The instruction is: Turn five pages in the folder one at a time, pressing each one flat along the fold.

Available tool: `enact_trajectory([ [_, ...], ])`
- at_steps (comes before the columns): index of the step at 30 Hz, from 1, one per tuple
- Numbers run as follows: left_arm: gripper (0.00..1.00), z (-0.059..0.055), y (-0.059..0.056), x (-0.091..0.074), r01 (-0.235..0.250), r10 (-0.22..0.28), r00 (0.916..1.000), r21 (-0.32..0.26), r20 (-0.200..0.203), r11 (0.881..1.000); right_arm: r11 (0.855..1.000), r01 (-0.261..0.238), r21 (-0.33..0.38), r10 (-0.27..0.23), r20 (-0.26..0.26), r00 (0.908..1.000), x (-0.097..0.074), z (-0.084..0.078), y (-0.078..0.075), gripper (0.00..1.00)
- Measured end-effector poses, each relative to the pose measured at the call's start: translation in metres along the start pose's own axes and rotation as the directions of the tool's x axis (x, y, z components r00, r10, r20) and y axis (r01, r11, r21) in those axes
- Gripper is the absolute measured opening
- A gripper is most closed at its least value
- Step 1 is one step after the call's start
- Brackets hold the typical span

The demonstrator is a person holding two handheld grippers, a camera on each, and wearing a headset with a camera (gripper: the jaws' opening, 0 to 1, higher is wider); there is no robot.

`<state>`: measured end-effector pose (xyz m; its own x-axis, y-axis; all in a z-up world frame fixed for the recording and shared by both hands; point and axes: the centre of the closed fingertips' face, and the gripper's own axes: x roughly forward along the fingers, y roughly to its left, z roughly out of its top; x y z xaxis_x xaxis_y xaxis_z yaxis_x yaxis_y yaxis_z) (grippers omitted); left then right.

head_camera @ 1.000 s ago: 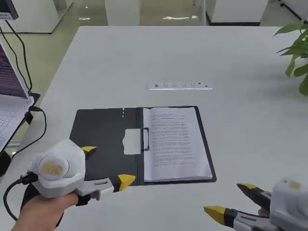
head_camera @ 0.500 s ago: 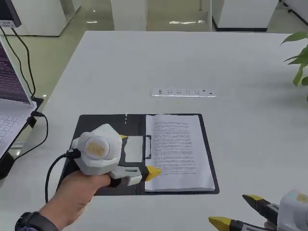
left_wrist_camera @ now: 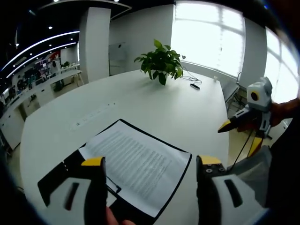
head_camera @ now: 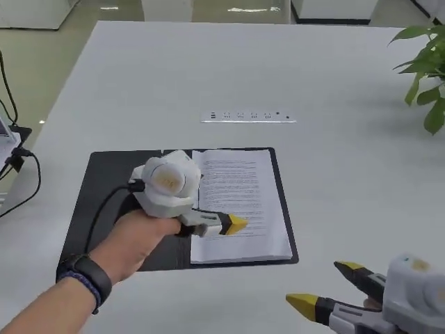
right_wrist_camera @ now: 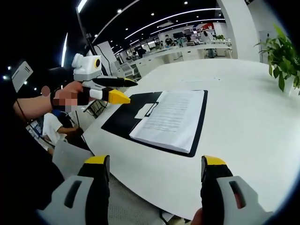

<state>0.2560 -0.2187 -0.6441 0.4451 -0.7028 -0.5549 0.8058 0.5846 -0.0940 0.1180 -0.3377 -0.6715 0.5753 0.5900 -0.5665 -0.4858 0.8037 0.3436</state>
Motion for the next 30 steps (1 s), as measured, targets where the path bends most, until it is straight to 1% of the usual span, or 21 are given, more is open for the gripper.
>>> enact_trajectory([
  [4, 0.78, 0.000, -0.004, 0.013, 0.021, -0.021, 0.9997, 0.009, -0.013, 1.000, 1.000, 0.007, 0.013, -0.007, -0.001, 1.0000, -0.001, -0.004, -0.002, 0.79],
  [6, 0.78, 0.000, -0.005, 0.019, 0.025, -0.025, 0.9995, 0.014, -0.017, 1.000, 1.000, 0.008, 0.017, -0.008, -0.006, 0.9999, 0.000, -0.006, -0.002, 0.79],
  [9, 0.78, -0.001, -0.005, 0.028, 0.027, -0.027, 0.9994, 0.007, -0.019, 1.000, 1.000, 0.014, 0.006, -0.014, -0.018, 0.9998, 0.000, -0.009, -0.002, 0.79],
  [12, 0.79, -0.002, -0.006, 0.035, 0.025, -0.025, 0.9994, 0.012, -0.023, 1.000, 1.000, 0.013, 0.015, -0.012, -0.015, 0.9998, 0.000, -0.009, -0.002, 0.79],
  [13, 0.79, -0.005, -0.006, 0.038, 0.017, -0.016, 0.9994, 0.012, -0.029, 1.000, 1.000, 0.012, 0.013, -0.012, -0.017, 0.9998, 0.000, -0.009, -0.001, 0.79],
  [17, 0.80, -0.009, -0.010, 0.051, 0.022, -0.022, 0.9991, 0.005, -0.035, 1.000, 1.000, 0.015, 0.007, -0.015, -0.026, 0.9996, -0.003, -0.009, 0.000, 0.79],
  [21, 0.79, -0.016, -0.016, 0.064, 0.033, -0.031, 0.9976, 0.021, -0.061, 0.999, 1.000, 0.019, 0.014, -0.019, -0.019, 0.9996, -0.005, -0.008, -0.002, 0.79],
  [26, 0.79, -0.024, -0.020, 0.077, 0.036, -0.033, 0.9961, 0.035, -0.082, 0.999, 1.000, 0.014, 0.011, -0.014, -0.027, 0.9995, -0.004, -0.009, 0.001, 0.79],
  [30, 0.79, -0.028, -0.029, 0.087, 0.041, -0.037, 0.9947, 0.043, -0.096, 0.998, 1.000, 0.011, 0.009, -0.011, -0.019, 0.9998, -0.003, -0.005, 0.000, 0.79],
])
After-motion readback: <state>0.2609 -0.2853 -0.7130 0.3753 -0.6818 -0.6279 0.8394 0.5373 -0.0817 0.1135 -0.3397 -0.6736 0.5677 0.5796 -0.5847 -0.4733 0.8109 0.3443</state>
